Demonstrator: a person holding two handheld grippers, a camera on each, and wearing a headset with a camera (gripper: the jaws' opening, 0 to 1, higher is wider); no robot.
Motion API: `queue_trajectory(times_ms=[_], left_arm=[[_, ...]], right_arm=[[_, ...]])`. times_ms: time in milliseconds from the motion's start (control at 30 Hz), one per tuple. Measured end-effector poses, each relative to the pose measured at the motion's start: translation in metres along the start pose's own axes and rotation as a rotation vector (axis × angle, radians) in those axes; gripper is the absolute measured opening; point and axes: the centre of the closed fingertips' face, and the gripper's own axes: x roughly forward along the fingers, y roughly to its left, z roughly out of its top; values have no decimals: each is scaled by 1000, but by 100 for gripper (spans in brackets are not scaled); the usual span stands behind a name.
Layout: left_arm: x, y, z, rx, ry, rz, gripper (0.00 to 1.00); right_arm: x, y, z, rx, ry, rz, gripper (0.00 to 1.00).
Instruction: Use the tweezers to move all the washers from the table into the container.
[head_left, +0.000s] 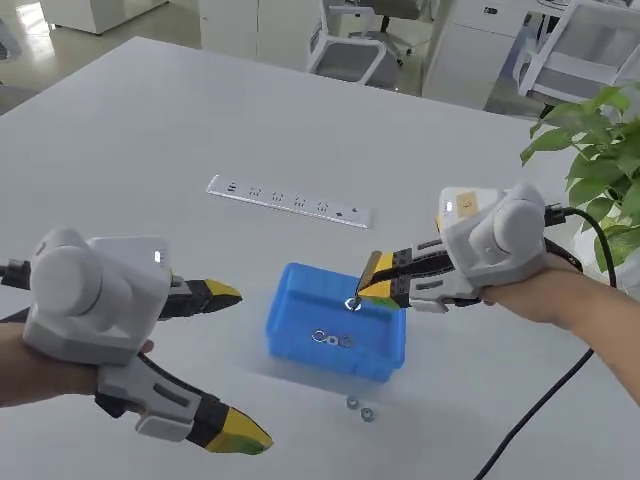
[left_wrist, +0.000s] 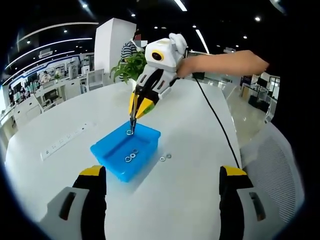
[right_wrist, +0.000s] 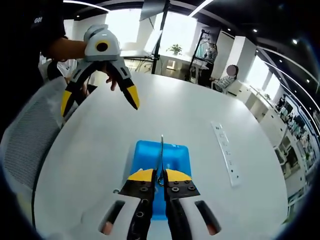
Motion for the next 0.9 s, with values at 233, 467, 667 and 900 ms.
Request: queue_trajectory(times_ms=[233,467,667,900], left_arm=[[1,4,1,5,-3,6,99],[7,4,0,14,4,-1,99],[11,6,1,18,7,-9,99],[17,9,7,31,7,-15,99]], right_arm=[[5,-5,-16,27,12,-11,7],[11,-4,-33,51,33,-4,7],[16,-1,-46,70,47,7,7],[21,4,-56,93,57,18,7]])
